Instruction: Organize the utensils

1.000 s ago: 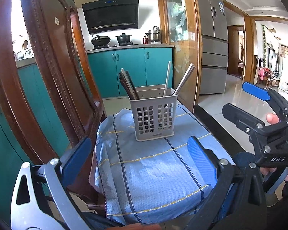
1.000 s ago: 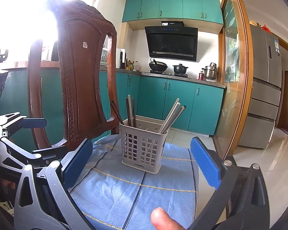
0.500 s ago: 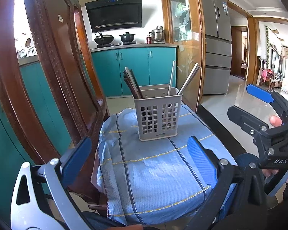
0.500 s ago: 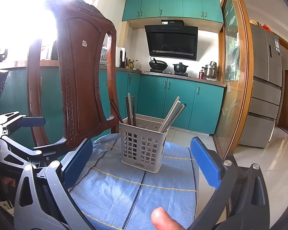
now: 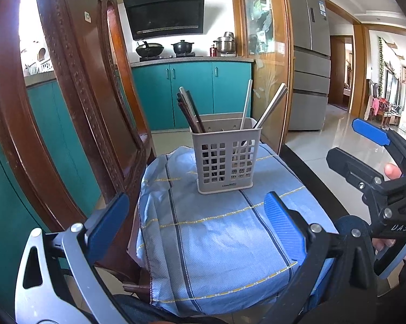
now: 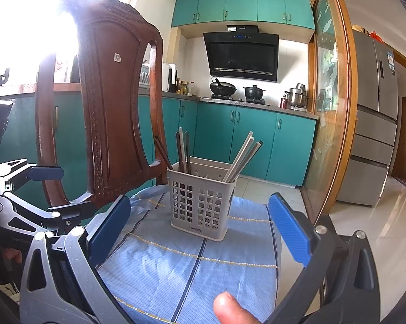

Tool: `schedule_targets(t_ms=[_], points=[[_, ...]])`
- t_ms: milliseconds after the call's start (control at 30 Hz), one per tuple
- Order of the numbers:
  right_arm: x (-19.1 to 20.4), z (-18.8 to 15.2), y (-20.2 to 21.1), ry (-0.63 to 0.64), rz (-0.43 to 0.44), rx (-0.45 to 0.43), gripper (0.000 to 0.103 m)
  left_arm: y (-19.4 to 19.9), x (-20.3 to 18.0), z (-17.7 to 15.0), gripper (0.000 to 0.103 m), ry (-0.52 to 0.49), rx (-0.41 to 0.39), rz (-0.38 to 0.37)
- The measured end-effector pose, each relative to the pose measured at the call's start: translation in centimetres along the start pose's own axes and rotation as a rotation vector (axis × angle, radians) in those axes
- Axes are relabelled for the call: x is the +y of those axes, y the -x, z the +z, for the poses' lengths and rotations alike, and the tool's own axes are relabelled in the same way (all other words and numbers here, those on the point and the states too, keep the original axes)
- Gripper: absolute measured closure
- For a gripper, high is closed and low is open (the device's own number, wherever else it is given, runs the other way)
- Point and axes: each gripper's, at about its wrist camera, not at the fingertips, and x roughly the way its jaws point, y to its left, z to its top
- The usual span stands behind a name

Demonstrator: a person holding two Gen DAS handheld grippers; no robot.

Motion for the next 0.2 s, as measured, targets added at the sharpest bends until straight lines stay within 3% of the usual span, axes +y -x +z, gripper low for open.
schedule_targets(t_ms=[100, 200], points=[[-0.6, -0.2, -1.3, 0.011, -0.041, 0.028, 0.003, -0.7, 0.1, -0.3, 0.003, 0.005, 0.038, 0.007], [-1.8, -1.5, -5.5, 0.021, -0.092, 0.161, 0.003, -2.2, 0.2, -1.1, 0.003, 0.016, 0.137, 0.024]])
